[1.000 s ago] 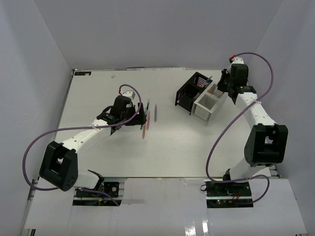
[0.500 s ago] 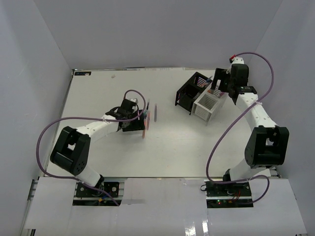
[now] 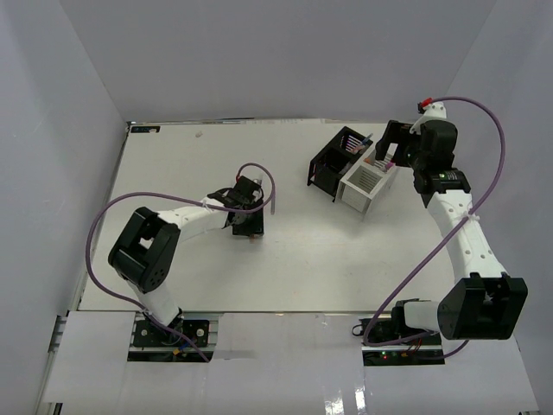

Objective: Sort the stationery into containers
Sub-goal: Pick up the pen from the center of the board.

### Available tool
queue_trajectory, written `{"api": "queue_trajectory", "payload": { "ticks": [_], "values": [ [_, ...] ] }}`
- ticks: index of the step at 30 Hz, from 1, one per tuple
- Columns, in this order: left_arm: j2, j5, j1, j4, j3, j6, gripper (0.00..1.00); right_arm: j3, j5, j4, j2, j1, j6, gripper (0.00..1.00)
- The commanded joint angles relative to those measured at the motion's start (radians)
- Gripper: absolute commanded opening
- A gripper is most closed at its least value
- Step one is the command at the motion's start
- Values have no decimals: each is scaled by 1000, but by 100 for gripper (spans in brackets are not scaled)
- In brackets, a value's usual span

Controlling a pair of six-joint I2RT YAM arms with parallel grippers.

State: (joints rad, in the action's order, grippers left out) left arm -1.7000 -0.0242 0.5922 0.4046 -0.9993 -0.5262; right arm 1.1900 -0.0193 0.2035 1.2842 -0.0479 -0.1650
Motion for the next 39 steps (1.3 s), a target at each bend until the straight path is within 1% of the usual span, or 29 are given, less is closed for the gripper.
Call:
{"api": "queue_trajectory", "payload": {
  "ticks": [1,4,9,10,11,12,19,22,23,26,27,30,31,32,35,37,38,39],
  "values": [
    [-23,-66,11,39,-44,-21,56,-30,61,-27,-28,2,-24,97],
    [-50,-86,12,54,-55,-24,51,-47,79,-33,-40,2,-28,97],
    [-41,-94,27,66,-55,-23,38,-72,91,-46,-57,2,-27,97],
    [-32,-95,29,68,-52,-23,32,-75,100,-46,-59,2,-28,97],
    [-27,-95,31,69,-44,-24,29,-78,105,-47,-59,2,-28,97],
    [-24,-94,34,71,-39,-26,25,-81,111,-49,-60,2,-30,97],
    [20,-92,37,79,4,-29,9,-90,162,-58,-69,0,-33,97],
    [75,-89,38,94,5,-12,7,-81,224,-62,-74,-9,-36,97],
    [120,-85,38,92,1,-2,7,-78,246,-62,-74,-15,-36,97],
    [189,-82,38,77,-16,69,7,-44,330,-49,-59,-67,-34,98],
    [233,-68,38,63,-24,133,7,-35,379,-39,-45,-84,-34,98],
    [305,16,38,-33,-18,244,6,19,452,-21,-1,-161,-56,98],
    [353,56,38,-62,2,323,6,32,497,-10,15,-206,-70,98],
    [374,134,38,-126,16,365,6,63,515,-6,29,-230,-79,98],
    [456,242,38,-228,63,493,6,115,585,-7,87,-320,-135,98],
    [479,274,40,-251,73,520,6,128,631,-32,119,-378,-172,97],
    [487,288,40,-256,68,570,6,134,640,-59,130,-395,-188,97],
    [487,312,40,-254,62,583,6,147,645,-65,148,-412,-205,96]
  ]
}}
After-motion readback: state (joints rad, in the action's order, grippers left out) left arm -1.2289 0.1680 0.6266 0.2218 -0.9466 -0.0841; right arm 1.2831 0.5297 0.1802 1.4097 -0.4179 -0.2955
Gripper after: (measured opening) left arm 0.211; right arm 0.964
